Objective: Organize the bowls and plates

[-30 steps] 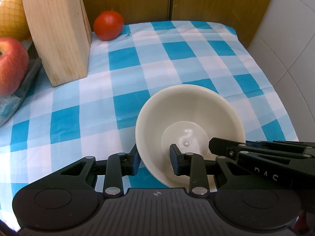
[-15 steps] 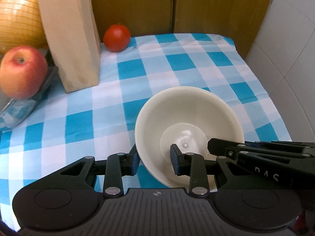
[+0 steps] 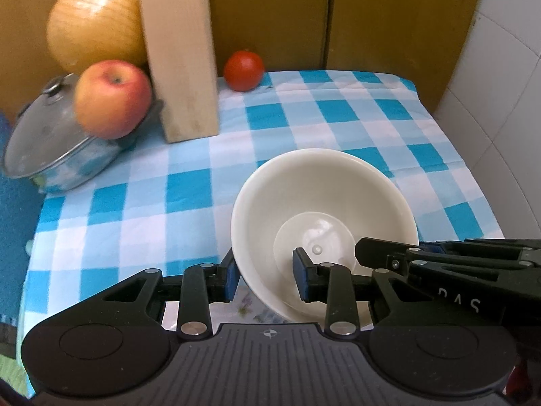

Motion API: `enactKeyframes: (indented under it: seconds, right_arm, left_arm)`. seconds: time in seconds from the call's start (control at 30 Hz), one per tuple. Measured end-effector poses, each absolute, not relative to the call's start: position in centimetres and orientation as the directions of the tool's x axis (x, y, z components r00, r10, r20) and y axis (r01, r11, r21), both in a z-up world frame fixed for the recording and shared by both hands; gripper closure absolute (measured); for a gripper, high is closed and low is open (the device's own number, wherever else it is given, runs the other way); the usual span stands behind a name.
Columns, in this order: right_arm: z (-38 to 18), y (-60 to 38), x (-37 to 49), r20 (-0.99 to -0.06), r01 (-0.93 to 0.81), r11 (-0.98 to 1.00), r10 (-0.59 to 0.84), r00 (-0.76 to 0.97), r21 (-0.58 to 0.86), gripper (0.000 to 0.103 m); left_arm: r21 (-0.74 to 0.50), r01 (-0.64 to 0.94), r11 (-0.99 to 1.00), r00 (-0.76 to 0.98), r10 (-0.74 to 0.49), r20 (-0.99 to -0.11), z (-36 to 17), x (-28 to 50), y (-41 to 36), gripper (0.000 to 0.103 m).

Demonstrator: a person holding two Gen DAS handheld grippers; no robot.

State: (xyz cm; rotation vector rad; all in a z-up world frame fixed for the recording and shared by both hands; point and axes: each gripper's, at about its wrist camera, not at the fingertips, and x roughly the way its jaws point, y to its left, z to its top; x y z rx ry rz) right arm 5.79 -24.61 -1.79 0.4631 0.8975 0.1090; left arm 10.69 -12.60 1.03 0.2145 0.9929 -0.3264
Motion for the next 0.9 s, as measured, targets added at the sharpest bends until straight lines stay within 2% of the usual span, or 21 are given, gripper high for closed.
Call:
enactKeyframes:
  seconds: [0.5,0.9]
  right_arm:
    - [-1.7,-20.2,2.5,-0.725,0.007,0.898,0.35,0.592,0.44,0.083]
    - [-3.6,-18.0,0.9,-0.765,-0.024,0.907,0.368,0.529,0.42,0.082]
  left_arm:
    - [0.025,0.332,0.943,0.509,-0.157,-0.847,1.5,6.3,-7.6,0.061]
    - [-0.007,0.322,0.947,0.433,-0.153,-0.888,-0.9,4.0,-5.1,0.059]
